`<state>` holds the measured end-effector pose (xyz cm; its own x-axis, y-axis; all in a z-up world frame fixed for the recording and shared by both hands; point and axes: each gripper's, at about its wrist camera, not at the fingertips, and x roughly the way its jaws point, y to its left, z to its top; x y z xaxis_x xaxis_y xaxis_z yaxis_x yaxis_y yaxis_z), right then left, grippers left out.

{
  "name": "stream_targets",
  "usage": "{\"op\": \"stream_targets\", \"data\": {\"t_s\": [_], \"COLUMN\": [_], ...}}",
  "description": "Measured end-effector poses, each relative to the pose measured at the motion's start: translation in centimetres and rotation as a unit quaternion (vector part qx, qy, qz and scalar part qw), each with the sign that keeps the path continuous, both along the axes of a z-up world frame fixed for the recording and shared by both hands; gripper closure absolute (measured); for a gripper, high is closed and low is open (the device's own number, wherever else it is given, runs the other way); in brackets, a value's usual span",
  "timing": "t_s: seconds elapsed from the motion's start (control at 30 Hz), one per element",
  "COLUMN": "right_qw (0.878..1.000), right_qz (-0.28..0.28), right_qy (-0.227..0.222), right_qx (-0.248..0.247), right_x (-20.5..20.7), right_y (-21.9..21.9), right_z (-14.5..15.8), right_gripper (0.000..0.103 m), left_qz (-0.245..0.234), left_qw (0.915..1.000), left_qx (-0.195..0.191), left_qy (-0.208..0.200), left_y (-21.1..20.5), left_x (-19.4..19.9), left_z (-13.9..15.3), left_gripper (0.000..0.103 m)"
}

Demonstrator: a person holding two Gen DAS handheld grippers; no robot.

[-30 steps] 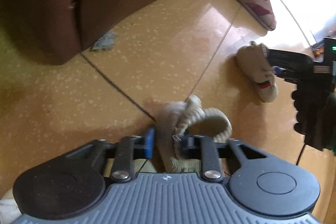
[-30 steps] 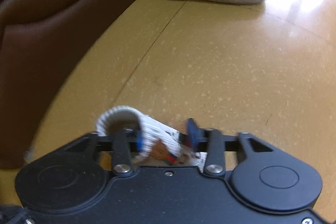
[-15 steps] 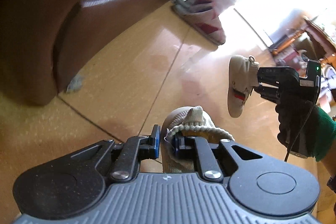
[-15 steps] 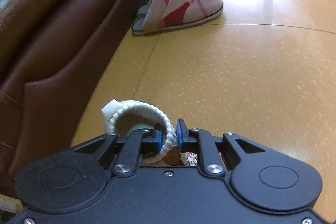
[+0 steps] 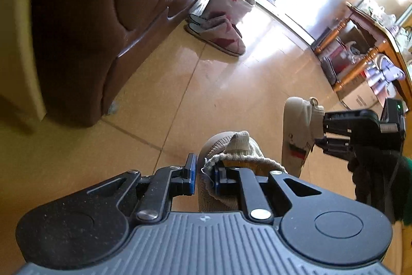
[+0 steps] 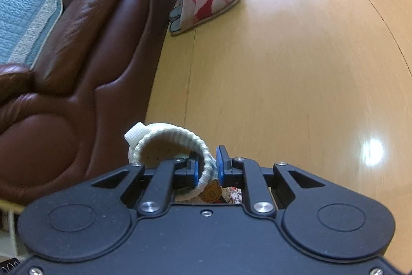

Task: Organize scattered shoes
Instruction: 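Lift and carry both white knit baby shoes toward the row, then lower both knit baby shoes beside the pink sock shoes and open both tools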

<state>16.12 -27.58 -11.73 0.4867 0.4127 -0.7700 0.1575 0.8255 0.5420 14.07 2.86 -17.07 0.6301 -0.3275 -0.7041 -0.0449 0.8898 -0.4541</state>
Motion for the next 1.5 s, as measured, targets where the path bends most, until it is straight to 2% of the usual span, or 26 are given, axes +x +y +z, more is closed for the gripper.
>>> {"op": "stream_targets", "data": {"t_s": [0.13, 0.27, 0.37, 0.53, 0.6, 0.8, 0.93, 1.07, 1.2, 1.33, 1.5], "right_qw": [1.0, 0.999, 0.997, 0.985, 0.981, 0.977, 0.977, 0.97, 0.964, 0.957, 0.956], "right_qz": [-0.004, -0.023, -0.05, -0.124, -0.143, -0.163, -0.163, -0.167, -0.172, -0.18, -0.163], "right_qy": [0.005, 0.032, 0.051, 0.102, 0.116, 0.123, 0.126, 0.165, 0.197, 0.223, 0.242], "right_qx": [0.014, 0.029, 0.041, 0.059, 0.062, 0.059, 0.059, 0.054, 0.046, 0.045, 0.017], "right_x": [-6.5, -15.1, -21.8, -32.8, -35.3, -37.4, -37.3, -39.3, -40.6, -41.2, -41.0], "right_y": [0.2, -0.2, -0.7, -1.2, -1.0, -0.6, -0.6, -1.1, -1.4, -1.5, -0.8], "right_z": [0.6, 0.5, -0.2, -2.9, -3.2, -2.7, -3.2, -6.5, -8.6, -10.7, -11.8], "right_gripper": [0.089, 0.089, 0.089, 0.089, 0.089, 0.089, 0.089, 0.089, 0.089, 0.089, 0.089], "left_qz": [-0.02, -0.049, -0.086, -0.127, -0.146, -0.188, -0.224, -0.256, -0.298, -0.313, -0.327], "left_qw": [0.9995, 0.9977, 0.9935, 0.9853, 0.9814, 0.9716, 0.9607, 0.9479, 0.9297, 0.9244, 0.9158], "left_qx": [0.019, 0.031, 0.053, 0.085, 0.099, 0.127, 0.144, 0.162, 0.181, 0.177, 0.182], "left_qy": [0.017, 0.035, 0.052, 0.077, 0.076, 0.067, 0.079, 0.099, 0.118, 0.128, 0.145], "left_y": [-1.1, -2.5, -4.2, -6.4, -7.3, -9.0, -10.3, -11.5, -13.1, -13.9, -14.9], "left_x": [-4.4, -8.6, -12.4, -15.8, -16.8, -18.0, -18.8, -19.6, -20.7, -20.7, -20.8], "left_z": [1.0, 1.3, 0.8, -0.5, -0.6, -0.1, -1.7, -3.8, -6.1, -7.2, -9.1], "left_gripper": [0.09, 0.09, 0.09, 0.09, 0.09, 0.09, 0.09, 0.09, 0.09, 0.09, 0.09]}}
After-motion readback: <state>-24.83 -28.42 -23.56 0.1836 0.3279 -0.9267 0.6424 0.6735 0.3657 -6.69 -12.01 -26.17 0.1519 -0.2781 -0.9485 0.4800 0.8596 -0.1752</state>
